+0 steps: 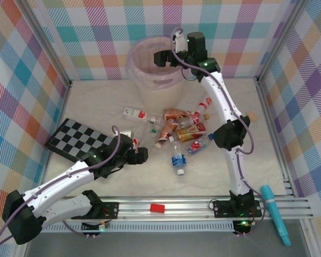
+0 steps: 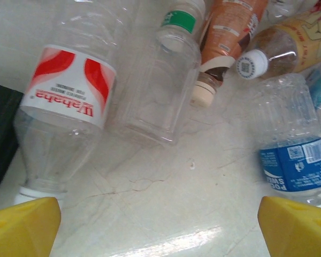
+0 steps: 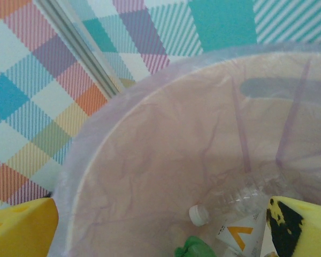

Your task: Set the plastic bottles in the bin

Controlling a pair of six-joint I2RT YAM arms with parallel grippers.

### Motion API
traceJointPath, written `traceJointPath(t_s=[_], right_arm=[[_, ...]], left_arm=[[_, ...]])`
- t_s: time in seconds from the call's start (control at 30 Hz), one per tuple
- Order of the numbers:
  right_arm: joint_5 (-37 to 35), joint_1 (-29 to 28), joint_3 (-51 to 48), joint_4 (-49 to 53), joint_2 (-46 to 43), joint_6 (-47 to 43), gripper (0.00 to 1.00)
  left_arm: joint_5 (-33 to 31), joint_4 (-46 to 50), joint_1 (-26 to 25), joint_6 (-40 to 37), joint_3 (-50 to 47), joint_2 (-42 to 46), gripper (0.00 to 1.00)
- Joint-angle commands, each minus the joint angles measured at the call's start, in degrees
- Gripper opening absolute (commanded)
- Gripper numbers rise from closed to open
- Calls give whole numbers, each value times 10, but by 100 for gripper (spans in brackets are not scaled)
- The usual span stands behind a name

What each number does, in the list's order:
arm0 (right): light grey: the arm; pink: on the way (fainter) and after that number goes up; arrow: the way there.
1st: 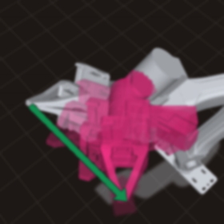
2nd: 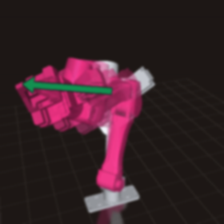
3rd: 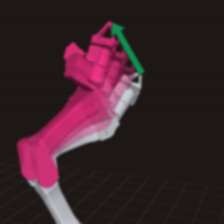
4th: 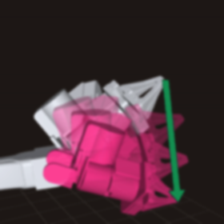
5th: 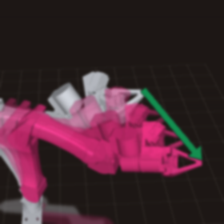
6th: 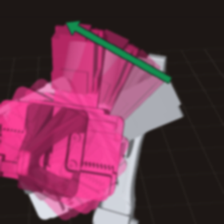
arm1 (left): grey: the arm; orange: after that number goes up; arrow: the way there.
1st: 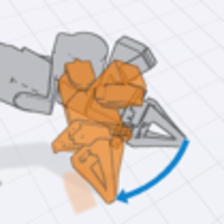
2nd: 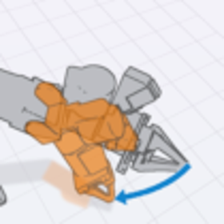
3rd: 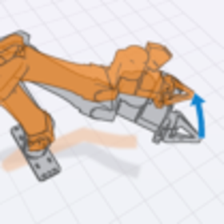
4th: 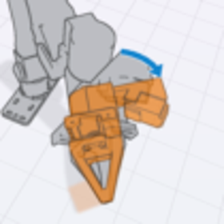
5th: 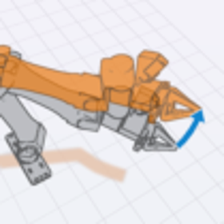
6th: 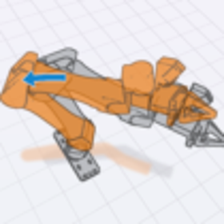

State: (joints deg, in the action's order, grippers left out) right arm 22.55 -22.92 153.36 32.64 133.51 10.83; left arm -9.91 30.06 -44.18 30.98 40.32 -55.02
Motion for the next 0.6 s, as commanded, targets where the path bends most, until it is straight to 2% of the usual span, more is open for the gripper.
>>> traceJointPath(t_s=[0.0, 0.07, 0.17, 0.3, 0.57], right_arm=[[23, 5, 8, 27, -81, -38, 99], [23, 9, -3, 54, -101, -39, 100], [24, 11, -45, 94, -143, -42, 100], [-1, 13, -163, 105, -236, -49, 100], [-49, 40, -405, 135, -435, -26, 98]], left_arm=[[-50, 38, -4, -21, 30, 1, 93], [-65, 52, -1, -34, 40, -5, 92], [-69, 63, 17, -57, 56, -22, 86], [-53, 55, 57, -84, 62, -52, 75], [22, 6, 129, -136, 64, -118, 77]])
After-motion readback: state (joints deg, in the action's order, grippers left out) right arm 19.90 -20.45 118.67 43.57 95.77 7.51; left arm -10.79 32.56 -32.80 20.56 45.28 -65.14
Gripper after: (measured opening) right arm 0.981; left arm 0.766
